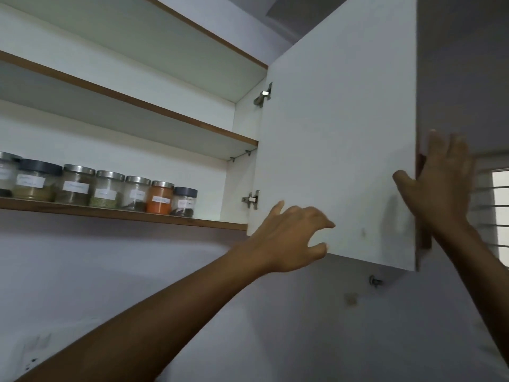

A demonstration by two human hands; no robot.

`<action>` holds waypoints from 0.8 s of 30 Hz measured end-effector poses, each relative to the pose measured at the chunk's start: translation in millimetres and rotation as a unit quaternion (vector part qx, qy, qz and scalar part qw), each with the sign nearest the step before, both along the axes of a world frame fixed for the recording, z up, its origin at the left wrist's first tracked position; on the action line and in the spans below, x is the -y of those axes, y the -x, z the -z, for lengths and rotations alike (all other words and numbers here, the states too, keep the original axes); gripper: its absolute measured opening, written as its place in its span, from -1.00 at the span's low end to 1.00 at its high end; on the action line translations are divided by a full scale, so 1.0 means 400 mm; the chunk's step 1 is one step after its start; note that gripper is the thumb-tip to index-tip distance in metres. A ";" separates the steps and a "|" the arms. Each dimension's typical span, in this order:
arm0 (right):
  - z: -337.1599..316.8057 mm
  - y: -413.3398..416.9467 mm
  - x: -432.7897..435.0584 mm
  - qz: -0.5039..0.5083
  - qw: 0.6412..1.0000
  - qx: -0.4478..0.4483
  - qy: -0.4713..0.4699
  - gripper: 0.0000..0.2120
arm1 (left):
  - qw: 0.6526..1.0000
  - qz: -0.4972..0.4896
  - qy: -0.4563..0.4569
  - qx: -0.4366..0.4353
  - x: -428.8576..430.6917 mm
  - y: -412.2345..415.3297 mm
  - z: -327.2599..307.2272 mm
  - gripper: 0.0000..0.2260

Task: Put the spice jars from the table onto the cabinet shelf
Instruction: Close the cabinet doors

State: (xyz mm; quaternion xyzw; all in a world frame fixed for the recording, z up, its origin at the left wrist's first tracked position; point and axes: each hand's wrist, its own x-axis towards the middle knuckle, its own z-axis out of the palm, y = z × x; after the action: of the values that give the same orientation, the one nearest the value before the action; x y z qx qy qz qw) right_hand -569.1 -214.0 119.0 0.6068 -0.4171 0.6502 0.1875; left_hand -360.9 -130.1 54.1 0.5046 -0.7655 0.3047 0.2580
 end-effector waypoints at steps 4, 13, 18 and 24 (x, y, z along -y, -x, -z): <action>0.019 0.044 0.056 -0.194 0.977 0.008 -0.088 -0.39 | 0.998 -0.012 0.047 -0.025 0.085 0.161 0.013 -0.39; 0.053 0.048 0.076 -0.336 0.941 0.011 -0.028 -0.58 | 0.987 -0.055 0.021 -0.152 0.203 0.327 0.063 -0.16; 0.057 0.014 0.051 -0.334 0.942 0.016 0.012 -0.62 | 0.980 -0.082 0.030 -0.177 0.187 0.318 0.082 -0.16; 0.060 -0.047 -0.007 -0.320 0.946 0.002 0.046 -0.61 | 0.978 -0.127 0.030 -0.161 0.091 0.271 0.066 -0.22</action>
State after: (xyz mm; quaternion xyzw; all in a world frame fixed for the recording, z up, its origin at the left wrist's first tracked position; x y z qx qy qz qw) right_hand -550.3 -211.1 95.1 0.6980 -0.1712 0.6953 -0.0034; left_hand -469.2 -166.4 27.8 0.6321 -0.6341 0.2724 0.3524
